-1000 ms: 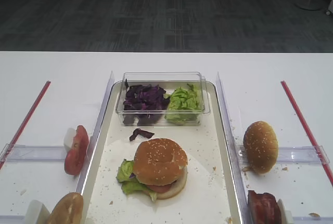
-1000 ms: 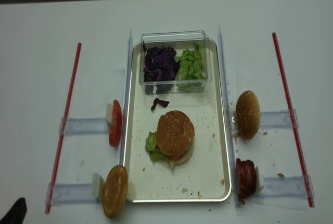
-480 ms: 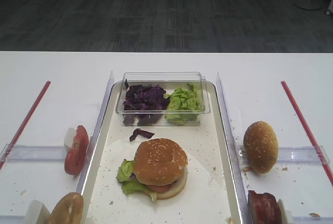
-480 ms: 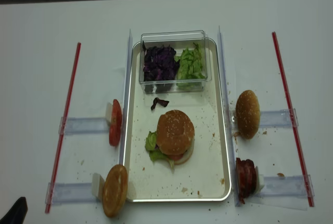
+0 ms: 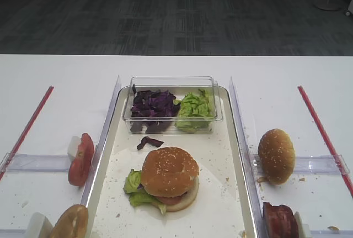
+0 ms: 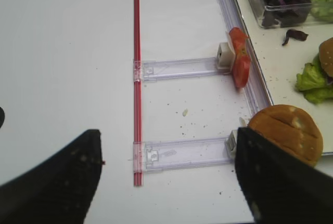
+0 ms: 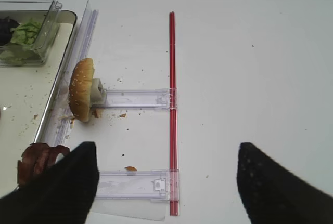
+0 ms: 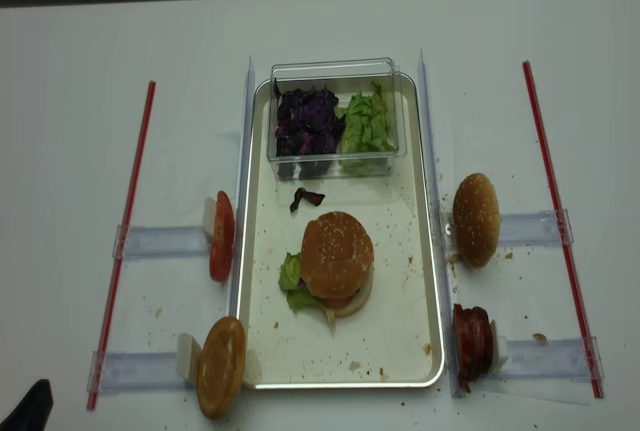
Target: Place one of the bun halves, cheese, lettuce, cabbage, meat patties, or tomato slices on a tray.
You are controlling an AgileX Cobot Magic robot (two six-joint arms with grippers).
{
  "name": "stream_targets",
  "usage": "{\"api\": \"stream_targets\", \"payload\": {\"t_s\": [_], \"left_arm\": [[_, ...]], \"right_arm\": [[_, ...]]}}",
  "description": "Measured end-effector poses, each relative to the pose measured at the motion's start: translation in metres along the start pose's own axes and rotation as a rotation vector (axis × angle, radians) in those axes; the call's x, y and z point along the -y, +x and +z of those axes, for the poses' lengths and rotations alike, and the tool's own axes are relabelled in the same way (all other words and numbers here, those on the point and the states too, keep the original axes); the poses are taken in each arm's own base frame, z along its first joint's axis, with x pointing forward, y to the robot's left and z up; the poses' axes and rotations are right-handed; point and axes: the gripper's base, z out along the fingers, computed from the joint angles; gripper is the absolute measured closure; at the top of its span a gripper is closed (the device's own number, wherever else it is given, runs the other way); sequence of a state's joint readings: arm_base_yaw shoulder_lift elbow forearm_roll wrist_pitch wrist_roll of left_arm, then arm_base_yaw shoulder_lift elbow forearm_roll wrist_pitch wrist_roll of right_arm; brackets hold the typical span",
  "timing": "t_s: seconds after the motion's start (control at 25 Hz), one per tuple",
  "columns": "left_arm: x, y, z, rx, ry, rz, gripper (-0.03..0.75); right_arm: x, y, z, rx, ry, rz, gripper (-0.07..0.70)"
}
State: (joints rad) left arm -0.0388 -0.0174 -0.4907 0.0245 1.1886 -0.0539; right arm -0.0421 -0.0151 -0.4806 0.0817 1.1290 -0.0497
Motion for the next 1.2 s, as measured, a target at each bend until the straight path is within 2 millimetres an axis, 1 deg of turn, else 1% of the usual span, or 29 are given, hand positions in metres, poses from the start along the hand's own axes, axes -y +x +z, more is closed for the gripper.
{"api": "stream_targets", "payload": {"t_s": [1.2], "left_arm": [[0.0000, 0.0000, 0.0000, 0.000, 0.000, 0.000, 0.224]], "right_arm": [[0.0000, 0.0000, 0.0000, 0.000, 0.000, 0.002, 0.061]]}}
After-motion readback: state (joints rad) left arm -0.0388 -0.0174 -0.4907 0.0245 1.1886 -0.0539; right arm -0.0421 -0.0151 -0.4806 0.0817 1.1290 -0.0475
